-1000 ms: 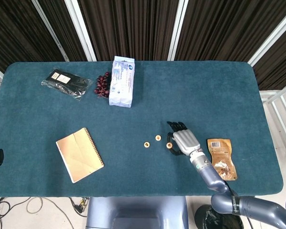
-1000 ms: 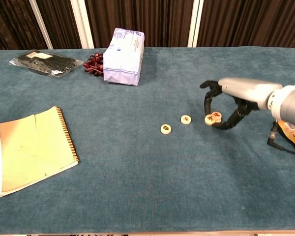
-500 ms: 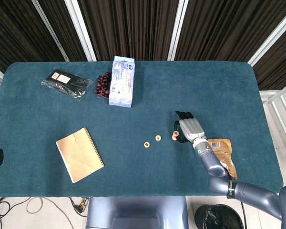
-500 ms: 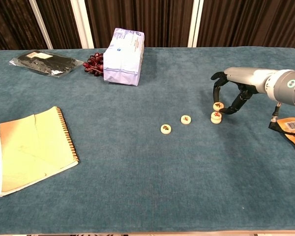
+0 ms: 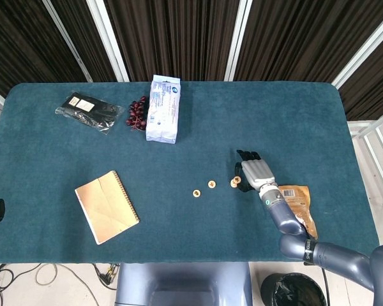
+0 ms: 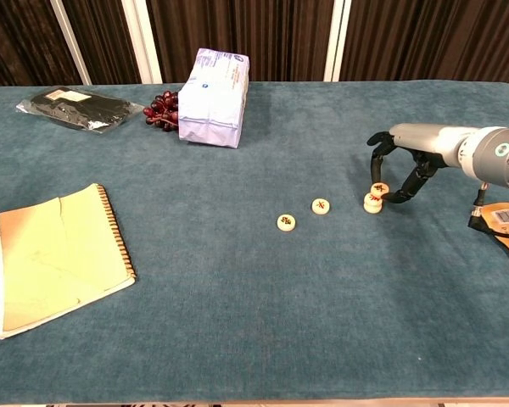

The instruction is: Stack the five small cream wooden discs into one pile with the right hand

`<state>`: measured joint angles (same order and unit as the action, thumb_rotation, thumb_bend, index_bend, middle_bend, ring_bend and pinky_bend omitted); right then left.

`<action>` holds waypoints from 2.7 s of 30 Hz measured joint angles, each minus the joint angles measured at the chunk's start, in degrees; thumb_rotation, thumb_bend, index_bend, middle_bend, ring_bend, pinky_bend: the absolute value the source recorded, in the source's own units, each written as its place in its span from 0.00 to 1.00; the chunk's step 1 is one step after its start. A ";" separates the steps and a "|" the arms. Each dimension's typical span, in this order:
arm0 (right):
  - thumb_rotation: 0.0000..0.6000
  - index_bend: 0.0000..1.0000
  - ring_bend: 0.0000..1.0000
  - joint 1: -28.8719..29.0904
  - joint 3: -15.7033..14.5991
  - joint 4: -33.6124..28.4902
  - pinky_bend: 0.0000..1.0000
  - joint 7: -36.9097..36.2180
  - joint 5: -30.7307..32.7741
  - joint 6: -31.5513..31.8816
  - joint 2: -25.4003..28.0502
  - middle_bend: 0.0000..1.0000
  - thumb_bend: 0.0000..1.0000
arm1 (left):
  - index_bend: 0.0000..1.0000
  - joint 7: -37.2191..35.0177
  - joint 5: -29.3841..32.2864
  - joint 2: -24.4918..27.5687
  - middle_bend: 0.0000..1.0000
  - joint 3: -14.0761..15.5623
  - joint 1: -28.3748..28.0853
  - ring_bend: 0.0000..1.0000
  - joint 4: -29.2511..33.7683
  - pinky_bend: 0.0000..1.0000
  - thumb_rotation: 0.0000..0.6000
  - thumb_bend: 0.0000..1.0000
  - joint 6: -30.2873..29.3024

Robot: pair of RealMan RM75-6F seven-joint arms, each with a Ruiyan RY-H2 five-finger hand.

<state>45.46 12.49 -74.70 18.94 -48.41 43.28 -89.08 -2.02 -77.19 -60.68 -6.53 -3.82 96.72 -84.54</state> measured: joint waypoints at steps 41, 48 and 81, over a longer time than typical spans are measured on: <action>1.00 0.56 0.00 0.54 -1.72 0.11 0.00 -1.71 -0.46 1.18 -0.74 0.00 0.41 | 0.17 0.40 -0.12 -0.18 0.00 0.00 -0.03 0.00 -0.32 0.00 1.00 0.49 -0.14; 1.00 0.55 0.00 0.66 -1.82 0.18 0.00 -1.78 -0.35 1.27 -0.91 0.00 0.41 | 0.17 0.38 -0.12 -0.19 0.00 0.01 -0.02 0.00 -0.32 0.00 1.00 0.49 -0.15; 1.00 0.48 0.00 1.31 -2.16 -0.96 0.00 -0.79 1.85 1.28 -0.10 0.00 0.41 | 0.17 0.95 -0.28 -0.27 0.00 -0.03 -0.02 0.00 -0.50 0.00 1.00 0.49 -0.44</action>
<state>46.78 10.33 -75.67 18.16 -46.57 44.56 -89.18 -1.07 -77.47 -60.95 -6.57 -3.84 96.22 -84.99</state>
